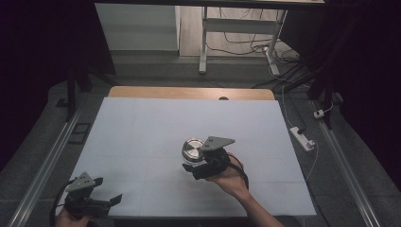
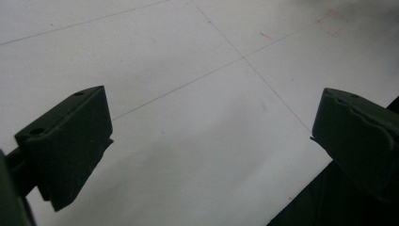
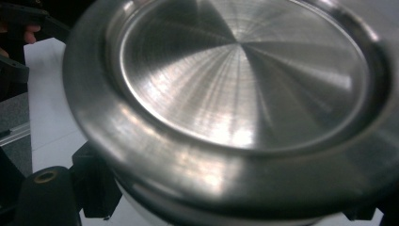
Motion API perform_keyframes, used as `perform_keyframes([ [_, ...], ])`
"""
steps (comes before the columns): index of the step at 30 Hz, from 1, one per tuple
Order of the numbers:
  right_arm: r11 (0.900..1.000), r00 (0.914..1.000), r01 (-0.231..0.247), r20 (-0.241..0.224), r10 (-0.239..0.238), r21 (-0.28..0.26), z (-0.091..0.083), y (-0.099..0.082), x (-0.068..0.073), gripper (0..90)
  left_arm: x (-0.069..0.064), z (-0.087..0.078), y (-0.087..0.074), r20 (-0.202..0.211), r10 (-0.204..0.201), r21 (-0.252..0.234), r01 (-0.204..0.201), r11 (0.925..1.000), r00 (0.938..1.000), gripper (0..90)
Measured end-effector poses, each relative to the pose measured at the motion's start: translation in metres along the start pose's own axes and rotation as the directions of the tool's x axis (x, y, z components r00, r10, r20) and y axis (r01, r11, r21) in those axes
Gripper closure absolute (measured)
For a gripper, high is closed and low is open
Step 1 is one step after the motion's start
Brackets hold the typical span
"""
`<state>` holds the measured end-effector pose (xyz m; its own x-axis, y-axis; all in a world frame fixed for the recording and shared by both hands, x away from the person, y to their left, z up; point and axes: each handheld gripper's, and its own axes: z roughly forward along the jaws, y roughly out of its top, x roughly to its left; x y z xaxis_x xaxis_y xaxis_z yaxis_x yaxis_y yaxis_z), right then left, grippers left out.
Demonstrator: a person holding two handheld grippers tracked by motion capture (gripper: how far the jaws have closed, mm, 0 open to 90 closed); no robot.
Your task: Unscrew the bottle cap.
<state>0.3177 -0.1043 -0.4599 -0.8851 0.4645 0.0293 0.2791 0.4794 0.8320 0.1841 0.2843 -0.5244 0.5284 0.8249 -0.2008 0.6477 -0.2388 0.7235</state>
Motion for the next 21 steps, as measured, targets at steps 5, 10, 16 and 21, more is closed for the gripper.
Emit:
perform_keyframes([
  [5, 0.9999, 1.0000, 0.005, -0.001, -0.005, 0.009, 0.002, -0.002, 0.000, 14.7, -0.001, 0.002, 0.002, 0.015, 0.016, 0.000, -0.016, 0.9999, 0.9997, 0.0],
  [10, 0.9997, 1.0000, 0.010, -0.001, -0.010, 0.020, 0.004, -0.004, 0.000, 14.7, -0.004, 0.002, 0.006, 0.036, 0.027, -0.024, -0.026, 0.9994, 0.9990, 0.0],
  [16, 0.9997, 0.9999, 0.014, 0.002, -0.014, 0.019, 0.004, -0.003, 0.001, 14.7, -0.006, 0.004, 0.012, 0.072, 0.032, -0.051, -0.029, 0.9983, 0.9969, 0.0],
  [21, 0.9995, 0.9998, 0.017, 0.013, -0.017, 0.026, 0.004, -0.003, 0.001, 14.7, -0.008, 0.007, 0.018, 0.147, 0.051, -0.067, -0.042, 0.9969, 0.9878, 0.0],
])
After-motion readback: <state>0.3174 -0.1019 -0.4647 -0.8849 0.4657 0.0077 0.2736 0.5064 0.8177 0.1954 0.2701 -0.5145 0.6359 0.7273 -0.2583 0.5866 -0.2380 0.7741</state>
